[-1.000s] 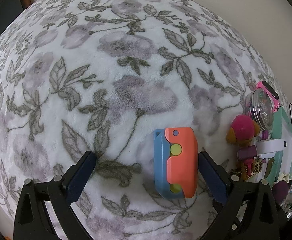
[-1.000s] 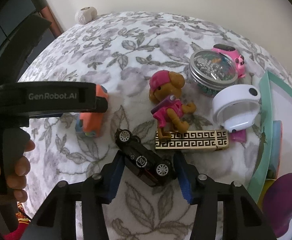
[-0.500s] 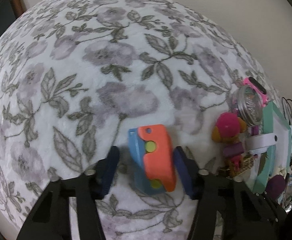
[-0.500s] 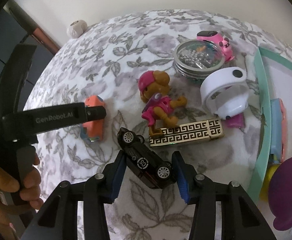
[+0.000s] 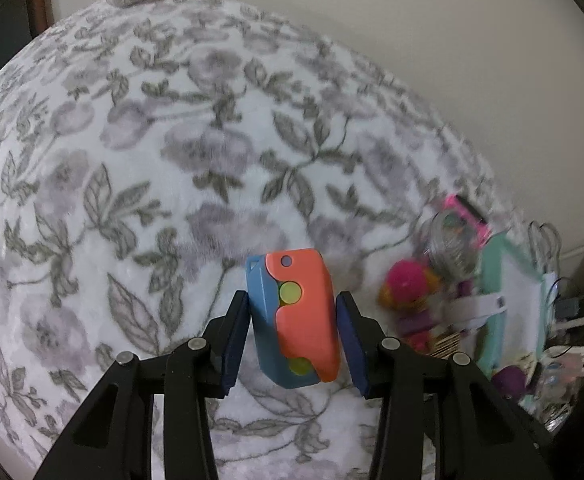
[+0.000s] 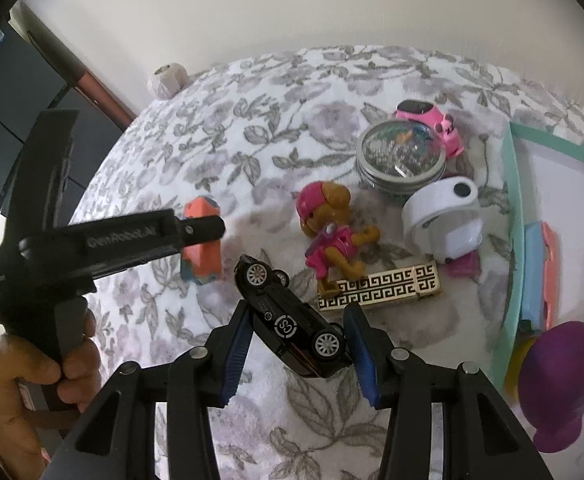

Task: Organize rigid objects
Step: 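Carry the blue-orange block and black toy car over the teal box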

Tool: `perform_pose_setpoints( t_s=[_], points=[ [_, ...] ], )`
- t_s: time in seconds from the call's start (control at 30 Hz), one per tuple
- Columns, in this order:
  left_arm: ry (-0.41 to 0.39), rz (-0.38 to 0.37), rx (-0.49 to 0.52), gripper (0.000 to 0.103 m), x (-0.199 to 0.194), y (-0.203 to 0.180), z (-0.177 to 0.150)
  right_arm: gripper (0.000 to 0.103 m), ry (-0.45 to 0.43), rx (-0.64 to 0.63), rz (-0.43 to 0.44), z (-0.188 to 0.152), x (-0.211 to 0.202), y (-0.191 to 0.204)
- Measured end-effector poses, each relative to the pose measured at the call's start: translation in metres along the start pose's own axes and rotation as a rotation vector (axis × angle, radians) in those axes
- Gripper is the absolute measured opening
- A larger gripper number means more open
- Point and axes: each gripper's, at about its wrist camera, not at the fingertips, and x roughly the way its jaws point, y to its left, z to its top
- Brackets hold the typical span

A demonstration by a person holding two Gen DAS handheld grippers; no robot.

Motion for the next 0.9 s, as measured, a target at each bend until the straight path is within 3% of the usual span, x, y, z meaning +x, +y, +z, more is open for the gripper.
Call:
perform_pose_setpoints(
  t_s=[0.27,0.47,0.9],
  points=[
    [-0.186,-0.086,-0.002,0.045,-0.065,-0.002,0.017,0.049,-0.119,0.019,0.025,0.012,-0.043,-0.004],
    [-0.307,-0.132,0.025,0.045,-0.106,-0.016,0.018,0.049,-0.244,0.066,-0.011,0.017,-0.091,-0.024],
    [-0.323,-0.248,0.209,0.045,-0.103,-0.100,-0.007,0.049,-0.426,0.241,-0.234,0.001,-0.177,-0.108]
  ],
)
